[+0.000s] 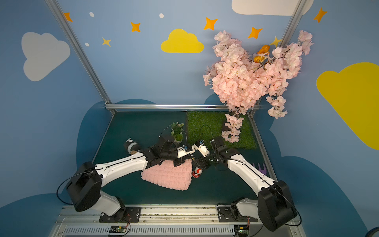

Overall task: Remove the decoration from the bag
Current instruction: Adjust the bag at the center of the board.

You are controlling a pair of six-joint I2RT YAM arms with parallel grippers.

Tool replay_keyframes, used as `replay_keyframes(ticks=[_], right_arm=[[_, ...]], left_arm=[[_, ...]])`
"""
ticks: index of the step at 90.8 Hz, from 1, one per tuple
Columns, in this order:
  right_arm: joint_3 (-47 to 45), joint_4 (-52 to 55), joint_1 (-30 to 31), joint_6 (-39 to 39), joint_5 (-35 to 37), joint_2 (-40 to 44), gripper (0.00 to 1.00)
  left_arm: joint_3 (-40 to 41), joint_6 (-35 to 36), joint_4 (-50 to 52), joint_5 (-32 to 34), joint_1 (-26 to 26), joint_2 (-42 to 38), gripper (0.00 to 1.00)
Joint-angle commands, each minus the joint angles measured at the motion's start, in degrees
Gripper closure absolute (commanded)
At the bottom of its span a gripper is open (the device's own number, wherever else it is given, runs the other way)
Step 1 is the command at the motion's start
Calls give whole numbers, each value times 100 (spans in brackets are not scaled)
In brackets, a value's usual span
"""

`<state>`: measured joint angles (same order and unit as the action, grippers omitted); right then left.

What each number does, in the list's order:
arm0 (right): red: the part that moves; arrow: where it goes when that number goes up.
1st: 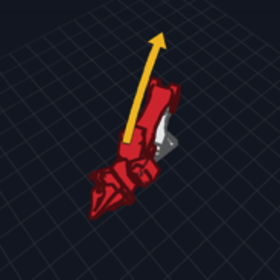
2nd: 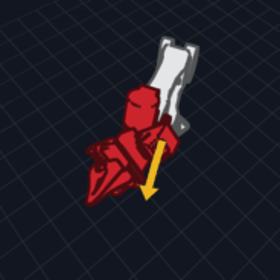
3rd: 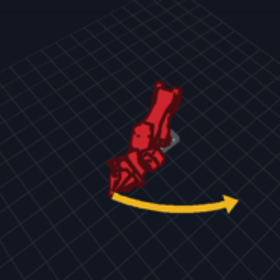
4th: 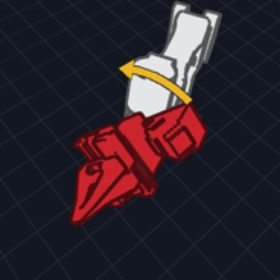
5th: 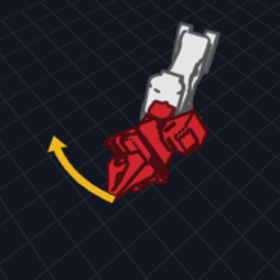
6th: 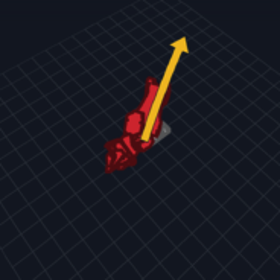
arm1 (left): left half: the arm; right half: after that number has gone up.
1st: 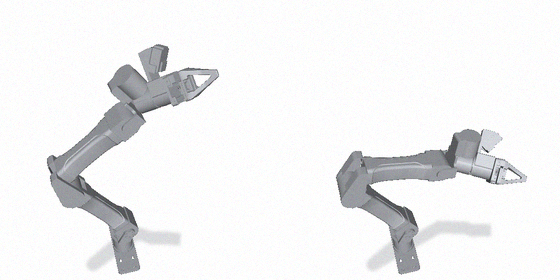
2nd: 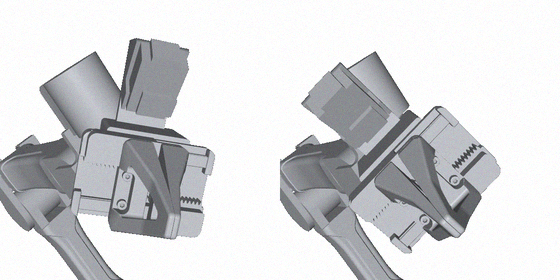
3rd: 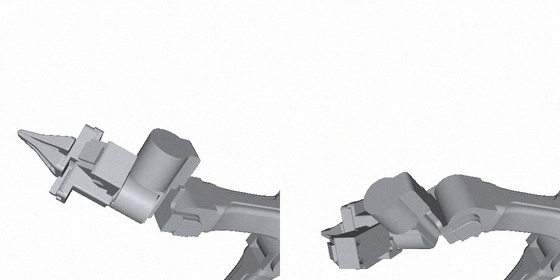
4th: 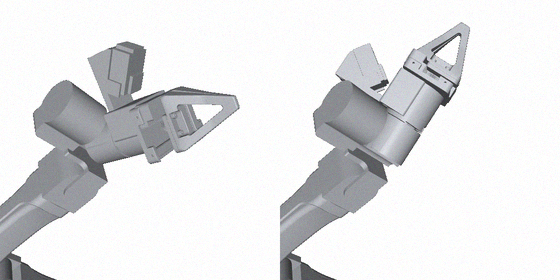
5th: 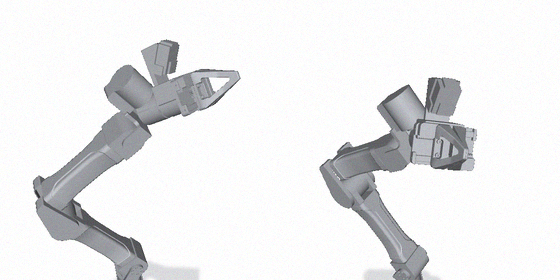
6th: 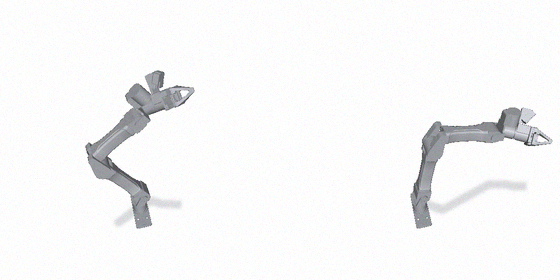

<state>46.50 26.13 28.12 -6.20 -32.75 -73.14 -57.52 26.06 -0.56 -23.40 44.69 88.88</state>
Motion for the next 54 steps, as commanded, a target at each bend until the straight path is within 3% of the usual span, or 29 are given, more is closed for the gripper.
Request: replay_keyframes(ticks=[1, 27, 54], right_arm=[[-185, -597, 12, 275, 309, 184, 54], [-1151, -1840, 102, 243, 235, 689, 53], [-1208, -2107, 47, -66, -16, 518, 56]], left_arm=[[-197, -331, 371, -214, 38, 128, 98], [-293, -338, 564, -454, 15, 52, 98], [-32, 303, 901, -530, -212, -446, 98]])
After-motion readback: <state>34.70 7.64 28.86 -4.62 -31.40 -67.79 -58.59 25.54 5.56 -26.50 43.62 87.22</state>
